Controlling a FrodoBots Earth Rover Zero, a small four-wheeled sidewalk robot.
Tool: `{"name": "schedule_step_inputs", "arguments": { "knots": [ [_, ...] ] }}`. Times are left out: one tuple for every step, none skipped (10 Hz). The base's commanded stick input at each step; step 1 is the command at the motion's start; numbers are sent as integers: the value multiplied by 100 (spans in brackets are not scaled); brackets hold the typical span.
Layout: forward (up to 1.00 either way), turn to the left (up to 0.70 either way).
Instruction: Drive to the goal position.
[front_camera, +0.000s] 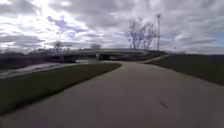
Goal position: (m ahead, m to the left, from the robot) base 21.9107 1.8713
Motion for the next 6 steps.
{"name": "schedule_step_inputs", "arguments": {
  "knots": [
    [100,0],
    [100,0],
    [100,0],
    [100,0],
    [100,0],
    [100,0]
  ]
}}
